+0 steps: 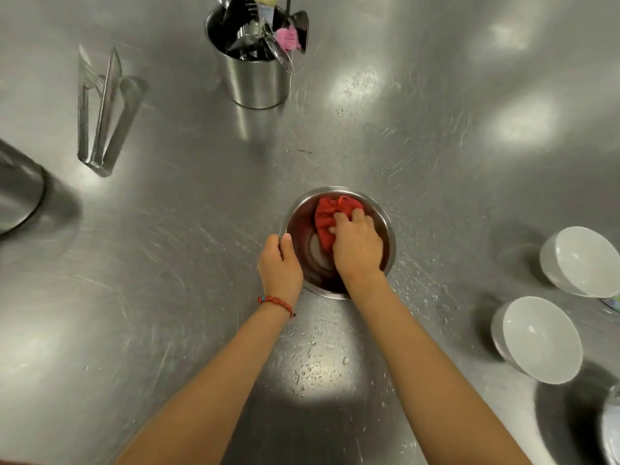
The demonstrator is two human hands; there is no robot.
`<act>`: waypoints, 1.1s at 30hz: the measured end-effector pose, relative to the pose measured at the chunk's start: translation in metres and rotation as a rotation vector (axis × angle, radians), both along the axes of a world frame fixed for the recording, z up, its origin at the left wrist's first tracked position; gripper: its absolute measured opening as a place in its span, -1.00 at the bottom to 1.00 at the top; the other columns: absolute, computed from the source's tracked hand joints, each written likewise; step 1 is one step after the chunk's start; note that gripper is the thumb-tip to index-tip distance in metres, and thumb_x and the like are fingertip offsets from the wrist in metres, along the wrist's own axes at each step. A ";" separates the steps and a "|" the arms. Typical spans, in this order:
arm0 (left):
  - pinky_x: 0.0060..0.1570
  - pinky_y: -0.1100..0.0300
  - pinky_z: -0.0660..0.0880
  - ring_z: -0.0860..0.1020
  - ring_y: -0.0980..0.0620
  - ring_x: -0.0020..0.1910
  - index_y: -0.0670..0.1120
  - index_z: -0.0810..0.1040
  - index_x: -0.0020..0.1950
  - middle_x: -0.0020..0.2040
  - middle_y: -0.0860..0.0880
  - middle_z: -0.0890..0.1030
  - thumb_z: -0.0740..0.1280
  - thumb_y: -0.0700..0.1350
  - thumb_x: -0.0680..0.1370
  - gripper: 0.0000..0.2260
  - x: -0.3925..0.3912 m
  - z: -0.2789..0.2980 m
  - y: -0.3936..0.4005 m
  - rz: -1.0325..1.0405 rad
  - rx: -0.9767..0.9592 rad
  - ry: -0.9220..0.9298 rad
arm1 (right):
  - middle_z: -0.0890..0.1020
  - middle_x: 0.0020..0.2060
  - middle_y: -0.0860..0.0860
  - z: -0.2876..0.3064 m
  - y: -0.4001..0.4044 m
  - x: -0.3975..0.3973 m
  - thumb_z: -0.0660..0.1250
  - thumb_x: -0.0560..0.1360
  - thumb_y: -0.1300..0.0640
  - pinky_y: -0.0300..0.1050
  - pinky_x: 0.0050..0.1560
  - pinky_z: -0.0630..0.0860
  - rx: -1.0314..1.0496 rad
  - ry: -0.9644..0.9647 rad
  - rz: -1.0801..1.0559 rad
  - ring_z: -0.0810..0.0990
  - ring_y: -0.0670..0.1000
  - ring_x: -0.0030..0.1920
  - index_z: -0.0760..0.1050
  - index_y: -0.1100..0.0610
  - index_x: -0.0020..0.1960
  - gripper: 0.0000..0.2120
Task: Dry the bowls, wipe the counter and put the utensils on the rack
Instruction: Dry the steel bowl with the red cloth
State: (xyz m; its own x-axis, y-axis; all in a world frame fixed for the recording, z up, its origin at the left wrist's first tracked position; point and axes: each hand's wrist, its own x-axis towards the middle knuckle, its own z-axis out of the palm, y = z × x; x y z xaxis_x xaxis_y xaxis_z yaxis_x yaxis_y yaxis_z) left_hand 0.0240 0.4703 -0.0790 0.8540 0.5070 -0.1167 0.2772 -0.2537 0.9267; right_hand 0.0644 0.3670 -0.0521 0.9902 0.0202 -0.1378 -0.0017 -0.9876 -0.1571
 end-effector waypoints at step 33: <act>-0.50 0.39 0.24 0.19 0.13 -0.49 -0.02 0.17 -0.42 -0.48 0.04 0.24 0.15 -0.19 0.59 -0.62 -0.013 0.000 -0.018 0.057 -0.066 -0.009 | 0.42 0.13 0.23 0.003 -0.023 -0.007 0.05 0.56 0.28 0.02 -0.03 0.44 -0.134 -0.053 -0.033 0.40 0.23 0.14 0.36 0.19 0.27 -0.69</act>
